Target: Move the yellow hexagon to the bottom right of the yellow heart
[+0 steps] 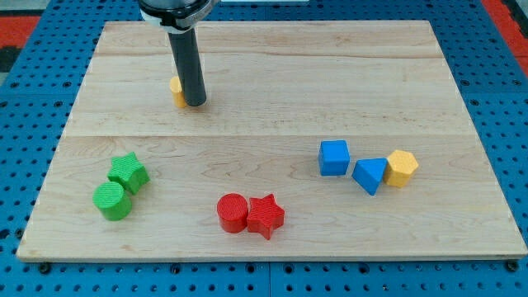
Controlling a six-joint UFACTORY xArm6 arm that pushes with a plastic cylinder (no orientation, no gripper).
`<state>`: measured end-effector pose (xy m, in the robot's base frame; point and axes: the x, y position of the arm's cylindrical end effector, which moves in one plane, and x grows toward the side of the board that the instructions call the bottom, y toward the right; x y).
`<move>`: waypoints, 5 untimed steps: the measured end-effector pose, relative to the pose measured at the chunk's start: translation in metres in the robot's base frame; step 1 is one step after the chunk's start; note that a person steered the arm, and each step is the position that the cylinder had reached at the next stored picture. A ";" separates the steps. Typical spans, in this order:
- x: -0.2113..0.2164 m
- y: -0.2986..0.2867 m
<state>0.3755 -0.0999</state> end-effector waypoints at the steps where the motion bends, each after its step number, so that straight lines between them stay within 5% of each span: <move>1: -0.017 0.024; 3: -0.001 -0.070; 5: 0.001 0.186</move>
<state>0.3769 0.0858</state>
